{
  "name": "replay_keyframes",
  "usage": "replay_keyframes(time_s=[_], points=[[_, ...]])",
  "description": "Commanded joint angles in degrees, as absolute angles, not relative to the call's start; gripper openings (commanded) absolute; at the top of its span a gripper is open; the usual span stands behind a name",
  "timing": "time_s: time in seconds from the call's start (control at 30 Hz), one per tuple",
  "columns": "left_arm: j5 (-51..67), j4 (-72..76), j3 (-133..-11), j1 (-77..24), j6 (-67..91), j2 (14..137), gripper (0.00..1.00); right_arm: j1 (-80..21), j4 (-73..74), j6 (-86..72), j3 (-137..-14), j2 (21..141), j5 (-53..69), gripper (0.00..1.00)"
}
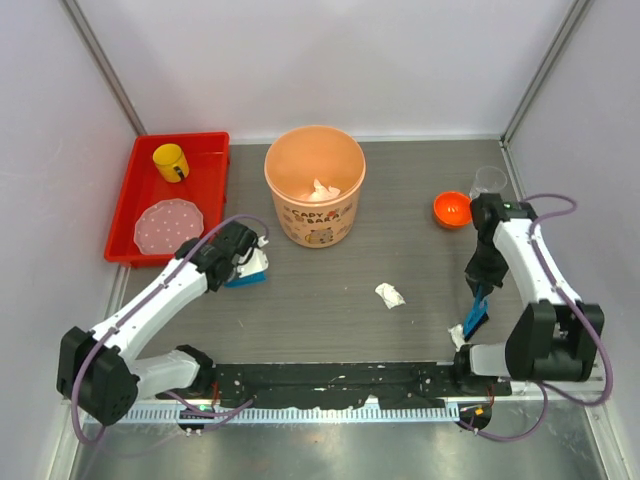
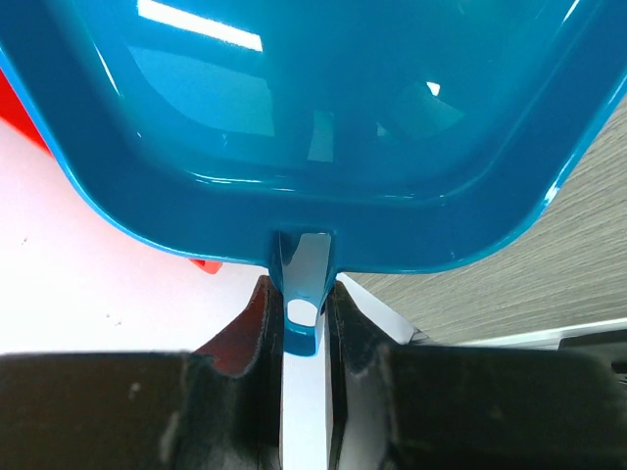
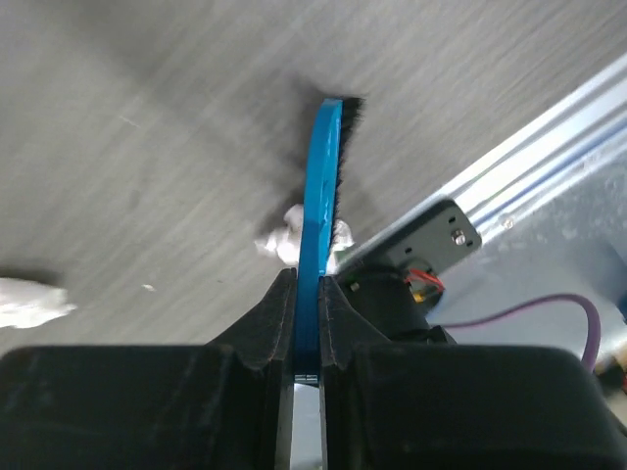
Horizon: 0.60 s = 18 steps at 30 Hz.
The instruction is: Sweep away the paper scraps from the table
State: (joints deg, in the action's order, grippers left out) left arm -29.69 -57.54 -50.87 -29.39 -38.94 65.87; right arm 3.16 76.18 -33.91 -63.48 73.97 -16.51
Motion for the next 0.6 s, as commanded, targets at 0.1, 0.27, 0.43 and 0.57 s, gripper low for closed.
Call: replay_keyframes(time_s=[0.1, 0.27, 0.43, 0.57], points=[[-29.44, -57.39, -52.38, -29.27, -37.53, 69.17, 0.00, 2.99, 85.96, -34.09, -55.20, 76.11, -12.66, 0.01], [-27.60, -57.22, -54.31, -29.27, -35.25, 70.40, 0.00, 0.71, 77.72, -42.23, -50.11, 76.38, 4.09, 0.01], [-27.77, -58.97, -56.16, -29.18, -33.84, 71.54, 0.00, -15.09, 59.61, -56.23, -53.23, 76.89, 17.39, 0.01], [-27.95, -59.59, -57.39, -29.27, -33.22, 71.98, 0.00, -26.34, 54.14, -55.30, -67.38, 84.71, 17.24, 0.01]])
